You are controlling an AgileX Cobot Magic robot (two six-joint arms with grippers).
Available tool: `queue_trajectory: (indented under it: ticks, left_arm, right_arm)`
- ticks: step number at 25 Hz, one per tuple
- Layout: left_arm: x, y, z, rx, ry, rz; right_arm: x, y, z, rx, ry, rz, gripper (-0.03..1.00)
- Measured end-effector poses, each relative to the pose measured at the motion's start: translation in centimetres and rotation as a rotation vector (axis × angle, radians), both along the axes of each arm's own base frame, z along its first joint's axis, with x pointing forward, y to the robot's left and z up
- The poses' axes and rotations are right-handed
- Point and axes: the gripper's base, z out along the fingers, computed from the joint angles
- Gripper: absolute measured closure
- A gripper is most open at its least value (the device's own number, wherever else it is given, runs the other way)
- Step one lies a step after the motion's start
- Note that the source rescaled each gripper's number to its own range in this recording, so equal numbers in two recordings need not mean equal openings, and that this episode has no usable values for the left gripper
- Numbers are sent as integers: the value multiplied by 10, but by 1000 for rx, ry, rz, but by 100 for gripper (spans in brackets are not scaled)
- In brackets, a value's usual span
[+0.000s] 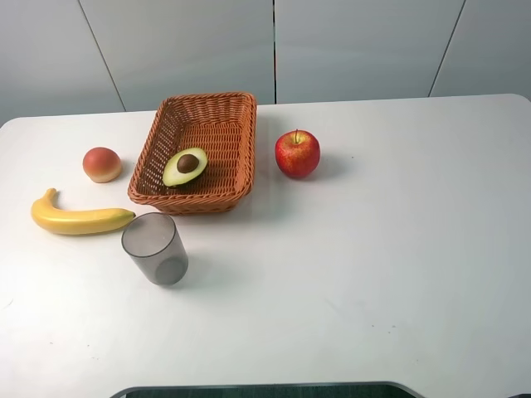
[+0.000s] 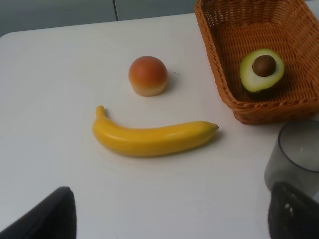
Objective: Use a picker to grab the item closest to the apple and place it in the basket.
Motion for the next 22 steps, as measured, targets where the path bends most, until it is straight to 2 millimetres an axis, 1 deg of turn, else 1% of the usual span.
queue_trajectory:
  ticks: [9,22]
  left_arm:
    - [0,0,0,0,0,0]
    - [0,0,0,4,0,-2]
  right_arm:
    - [-1,3,0,4,1,-192,7]
    - [0,4,0,8,-1,-195,7]
